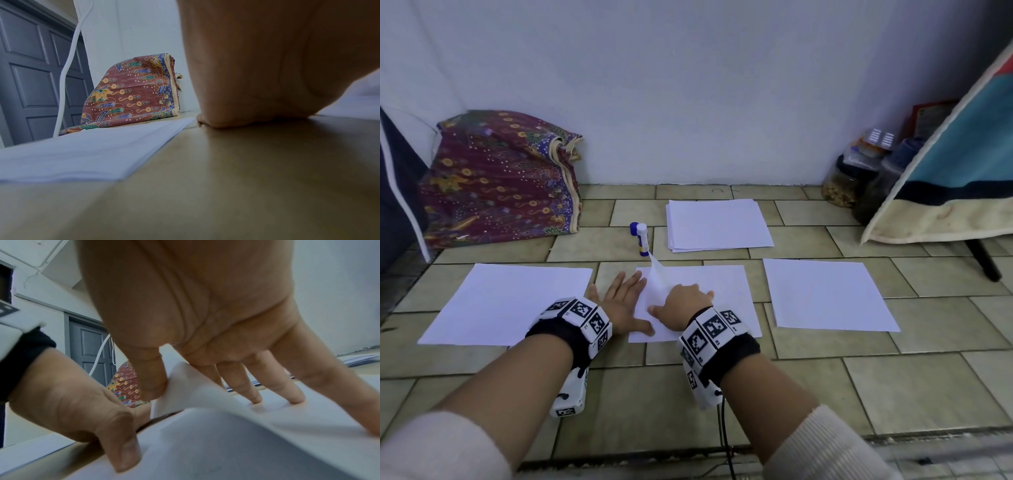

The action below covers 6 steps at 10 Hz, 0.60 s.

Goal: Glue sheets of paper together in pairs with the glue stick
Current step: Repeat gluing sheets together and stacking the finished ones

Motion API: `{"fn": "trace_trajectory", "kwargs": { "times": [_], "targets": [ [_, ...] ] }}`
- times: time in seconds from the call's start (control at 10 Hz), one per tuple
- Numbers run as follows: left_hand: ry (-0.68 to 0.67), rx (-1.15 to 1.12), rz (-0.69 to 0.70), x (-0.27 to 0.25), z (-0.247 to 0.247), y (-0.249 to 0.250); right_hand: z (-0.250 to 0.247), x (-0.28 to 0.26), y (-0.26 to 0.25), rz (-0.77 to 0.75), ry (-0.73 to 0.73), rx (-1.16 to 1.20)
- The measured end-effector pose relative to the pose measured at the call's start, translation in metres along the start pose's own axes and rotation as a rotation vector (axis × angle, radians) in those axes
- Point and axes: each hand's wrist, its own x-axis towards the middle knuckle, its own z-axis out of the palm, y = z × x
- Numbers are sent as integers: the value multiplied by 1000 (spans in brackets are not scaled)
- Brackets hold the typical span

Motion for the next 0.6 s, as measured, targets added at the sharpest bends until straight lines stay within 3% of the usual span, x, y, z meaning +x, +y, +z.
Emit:
{"fn": "trace_trajectory", "kwargs": {
  "times": [0.6],
  "targets": [
    [-9, 25, -23, -3, -1, 4, 1, 5, -1, 28, 18, -22]
  ]
}}
